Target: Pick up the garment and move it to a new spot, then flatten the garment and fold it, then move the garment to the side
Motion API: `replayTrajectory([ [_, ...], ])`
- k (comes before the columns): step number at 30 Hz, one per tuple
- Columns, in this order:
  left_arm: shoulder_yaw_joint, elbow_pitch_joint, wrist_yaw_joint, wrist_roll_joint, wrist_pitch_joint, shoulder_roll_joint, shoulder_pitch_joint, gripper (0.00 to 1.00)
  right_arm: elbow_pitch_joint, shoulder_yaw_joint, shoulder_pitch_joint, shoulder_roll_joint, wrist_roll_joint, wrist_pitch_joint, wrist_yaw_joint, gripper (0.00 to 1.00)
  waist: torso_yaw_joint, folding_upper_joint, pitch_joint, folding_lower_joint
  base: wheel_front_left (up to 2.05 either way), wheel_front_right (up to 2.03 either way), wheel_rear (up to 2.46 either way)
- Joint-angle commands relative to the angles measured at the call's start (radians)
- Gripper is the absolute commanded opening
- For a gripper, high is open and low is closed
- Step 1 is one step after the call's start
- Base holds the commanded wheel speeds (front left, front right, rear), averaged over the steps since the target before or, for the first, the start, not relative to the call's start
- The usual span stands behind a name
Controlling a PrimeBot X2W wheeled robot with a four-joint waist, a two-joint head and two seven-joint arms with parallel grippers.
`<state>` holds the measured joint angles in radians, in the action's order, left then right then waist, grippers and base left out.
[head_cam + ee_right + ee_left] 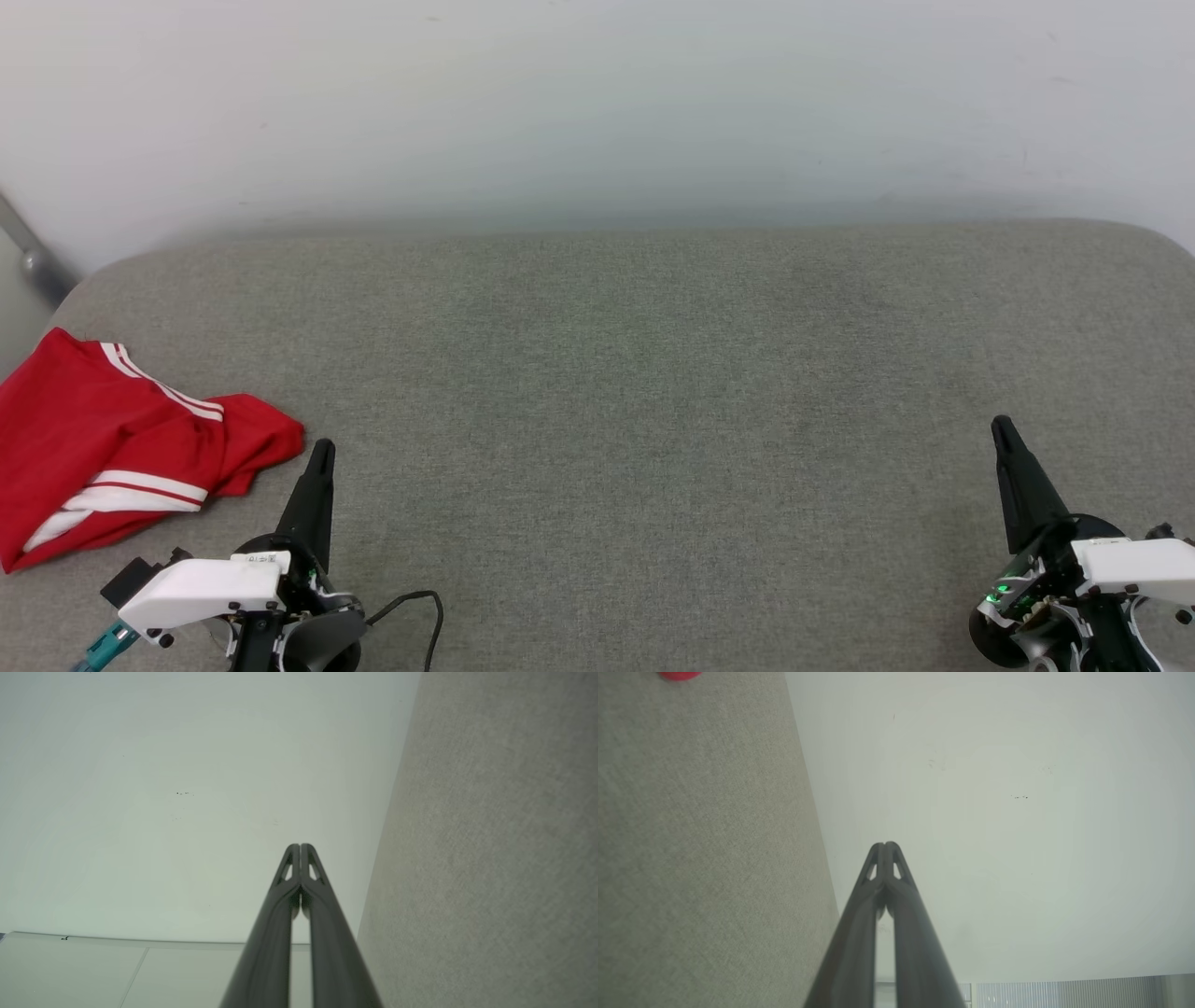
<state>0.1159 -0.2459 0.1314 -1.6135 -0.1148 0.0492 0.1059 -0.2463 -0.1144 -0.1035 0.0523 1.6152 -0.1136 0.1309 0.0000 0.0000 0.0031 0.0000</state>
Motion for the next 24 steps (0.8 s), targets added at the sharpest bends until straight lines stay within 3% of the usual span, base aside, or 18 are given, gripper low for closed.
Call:
replayTrajectory([
  [1,0.002,0.0,0.003,0.001,-0.002,-0.002,0.007,0.0,-0.001,0.0,-0.012,-0.003,-0.005,0.0,0.0,0.0,0.0,0.0,0.0,0.0,0.0,0.0,0.0],
  [24,0.002,0.0,0.003,0.001,-0.002,-0.002,0.007,0.0,-0.001,0.0,-0.012,-0.003,-0.005,0.0,0.0,0.0,0.0,0.0,0.0,0.0,0.0,0.0,0.0],
])
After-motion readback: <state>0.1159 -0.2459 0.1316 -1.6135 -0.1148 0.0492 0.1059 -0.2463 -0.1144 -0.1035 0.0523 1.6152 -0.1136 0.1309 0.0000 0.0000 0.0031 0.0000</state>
